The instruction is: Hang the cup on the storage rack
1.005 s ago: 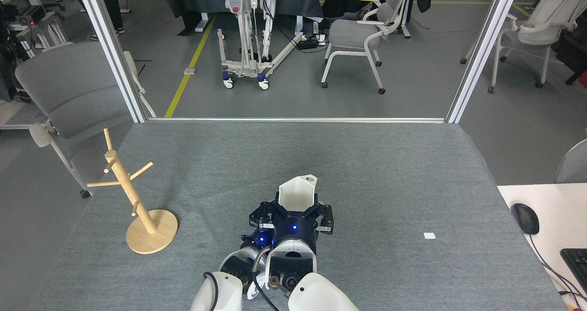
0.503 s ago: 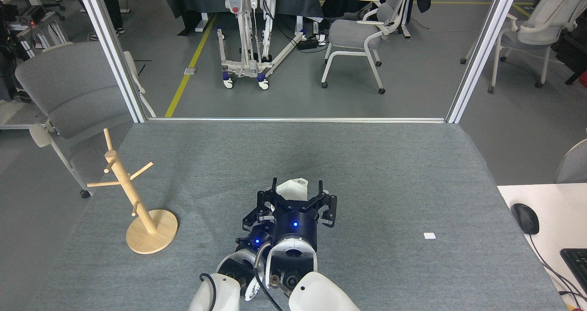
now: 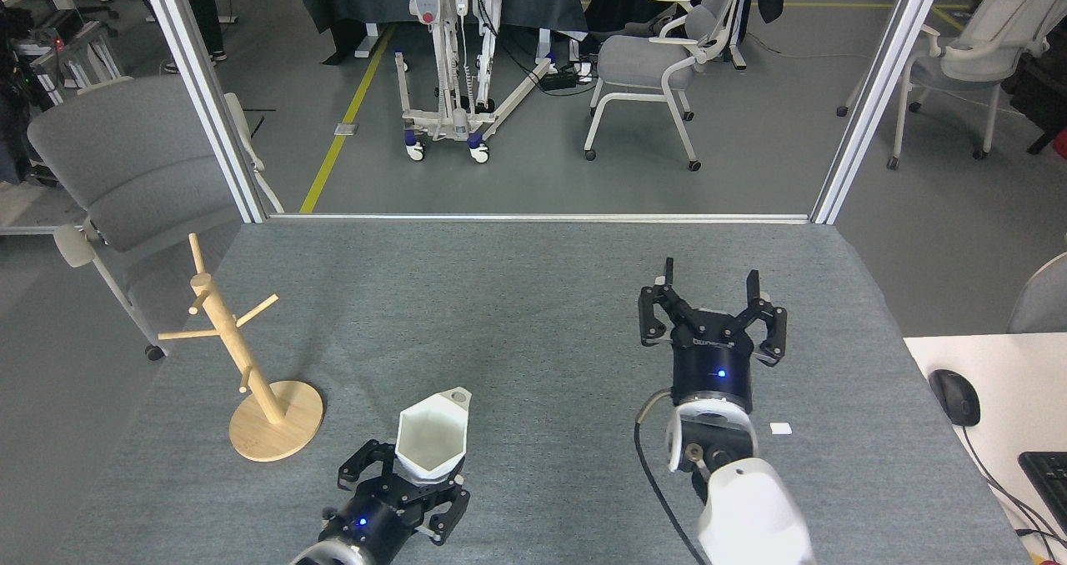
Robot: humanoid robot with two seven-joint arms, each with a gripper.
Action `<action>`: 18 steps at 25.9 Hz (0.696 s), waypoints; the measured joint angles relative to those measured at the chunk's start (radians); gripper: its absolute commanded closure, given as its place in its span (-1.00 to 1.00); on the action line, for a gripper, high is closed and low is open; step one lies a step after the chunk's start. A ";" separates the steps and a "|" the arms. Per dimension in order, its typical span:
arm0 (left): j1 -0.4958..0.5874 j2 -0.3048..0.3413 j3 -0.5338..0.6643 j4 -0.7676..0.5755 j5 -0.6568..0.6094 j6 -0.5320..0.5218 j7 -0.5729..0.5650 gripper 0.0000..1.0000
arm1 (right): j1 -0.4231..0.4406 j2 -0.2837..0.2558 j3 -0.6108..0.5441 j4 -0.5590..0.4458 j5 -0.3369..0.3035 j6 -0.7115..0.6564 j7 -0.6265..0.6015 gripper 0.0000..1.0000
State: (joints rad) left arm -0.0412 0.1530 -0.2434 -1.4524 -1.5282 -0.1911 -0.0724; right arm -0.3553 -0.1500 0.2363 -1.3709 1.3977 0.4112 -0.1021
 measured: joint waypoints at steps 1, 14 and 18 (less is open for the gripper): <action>0.030 0.017 0.023 -0.022 0.001 0.000 0.000 1.00 | 0.031 -0.005 -0.078 0.000 0.002 -0.093 -0.007 -0.98; 0.200 0.098 0.448 -0.097 0.000 -0.008 -0.001 1.00 | 0.272 -0.009 -0.347 -0.065 0.101 -0.443 -0.099 -0.99; 0.181 0.122 0.564 -0.096 -0.001 -0.001 -0.022 1.00 | 0.296 -0.011 -0.348 -0.085 0.105 -0.449 -0.103 -0.99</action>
State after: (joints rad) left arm 0.1400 0.2753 0.3208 -1.5480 -1.5294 -0.1924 -0.0944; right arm -0.0592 -0.1613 -0.1117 -1.4563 1.5031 -0.0373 -0.2056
